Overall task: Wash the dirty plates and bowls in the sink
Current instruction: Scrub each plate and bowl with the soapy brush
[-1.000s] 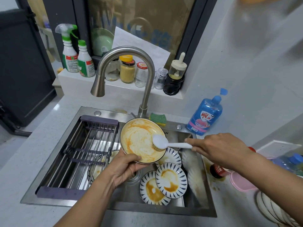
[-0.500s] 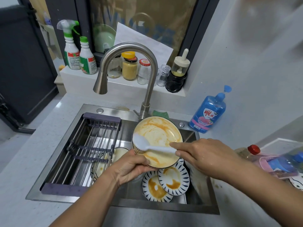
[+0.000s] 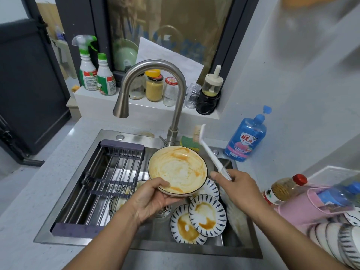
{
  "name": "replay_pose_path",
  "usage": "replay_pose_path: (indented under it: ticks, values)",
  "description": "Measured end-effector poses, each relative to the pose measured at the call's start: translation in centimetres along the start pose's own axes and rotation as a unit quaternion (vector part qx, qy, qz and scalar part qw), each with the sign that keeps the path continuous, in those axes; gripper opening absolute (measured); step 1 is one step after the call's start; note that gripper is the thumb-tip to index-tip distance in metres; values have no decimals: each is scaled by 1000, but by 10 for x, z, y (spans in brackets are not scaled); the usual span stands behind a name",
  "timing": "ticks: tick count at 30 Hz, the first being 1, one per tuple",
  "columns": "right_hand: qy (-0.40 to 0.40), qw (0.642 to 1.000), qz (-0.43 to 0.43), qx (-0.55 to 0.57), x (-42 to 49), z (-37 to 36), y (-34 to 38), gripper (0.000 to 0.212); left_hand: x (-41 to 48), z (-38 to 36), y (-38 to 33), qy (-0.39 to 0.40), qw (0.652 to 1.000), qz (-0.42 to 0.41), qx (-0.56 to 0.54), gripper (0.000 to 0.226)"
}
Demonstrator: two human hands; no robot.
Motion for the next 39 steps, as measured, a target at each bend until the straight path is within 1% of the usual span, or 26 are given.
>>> replay_pose_path:
  ticks: [2,4,8,10,11,13,14,15,16,18,19,20,21,22,23,24,25,27,28,29,30,32,34,36,37,39]
  values:
    - [17,990,-52,130,-3,-14,-1,48,-2,-3,1,-2,1000,5,16,56]
    - [46,966,-99,235,-4,-30,1,36,-4,-7,2,-4,1000,5,31,56]
    - [91,907,-166,376,-7,-52,2,23,-11,-11,1,8,999,24,44,53]
    - [100,887,-188,410,-7,-57,1,17,-14,-13,-3,-2,997,20,75,53]
    - [98,882,-200,416,-7,-59,0,15,-13,-11,-6,-12,994,3,105,61]
    - [89,876,-219,420,-6,-59,-1,12,-16,-8,-20,-33,969,-67,236,95]
    - [84,875,-228,419,-6,-59,-2,12,-21,-11,-28,-32,937,-108,330,112]
    - [80,876,-234,415,-6,-58,-2,12,-26,-17,-35,-18,892,-143,427,120]
    - [79,877,-238,410,-5,-56,-2,13,-30,-24,-38,5,832,-175,527,119]
    - [84,880,-240,401,-3,-54,0,14,-31,-41,-38,49,673,-230,702,97]
    - [92,881,-243,396,-3,-55,2,15,-30,-49,-36,56,609,-243,753,82]
    - [102,882,-244,390,-3,-55,5,15,-30,-57,-33,57,563,-255,784,71]
    - [111,885,-244,381,-2,-55,7,17,-29,-62,-31,48,531,-259,805,64]
    - [118,887,-242,376,0,-55,9,20,-29,-68,-29,39,509,-261,820,61]
    - [122,889,-237,373,1,-53,11,25,-30,-72,-28,37,500,-270,822,60]
    - [126,894,-226,365,1,-50,13,32,-28,-71,-29,33,508,-275,816,59]
    - [128,905,-209,348,2,-44,15,36,-28,-69,-32,22,551,-276,787,55]
    - [121,936,-149,295,1,-24,20,39,-24,-56,-41,-17,681,-265,682,46]
    - [112,954,-108,256,-1,-13,22,37,-21,-47,-44,-40,738,-254,624,46]
    - [98,973,-57,199,-4,0,25,33,-17,-39,-47,-62,783,-243,570,48]
    - [77,988,-4,131,-8,12,26,29,-14,-31,-49,-75,816,-232,524,53]
    - [34,995,96,9,-21,33,30,27,-10,-21,-54,-93,854,-219,462,67]
    - [33,982,154,-104,-37,44,36,29,-8,-17,-55,-102,867,-211,441,66]
    - [44,948,201,-242,-49,43,45,34,-4,-19,-52,-101,866,-212,441,53]
    - [44,928,226,-293,-53,40,50,38,-2,-21,-51,-101,864,-214,444,52]
    - [40,903,253,-344,-54,37,55,43,2,-22,-48,-102,864,-216,443,53]
Point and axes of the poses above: each hand's wrist, its own x-axis towards the middle knuckle, its own z-axis out of the back of the hand, y = z × x, the point moved 7 cm from there along x, towards the middle knuckle, and after that the axes turned 7 degrees about -x, right-handed, at the moved point
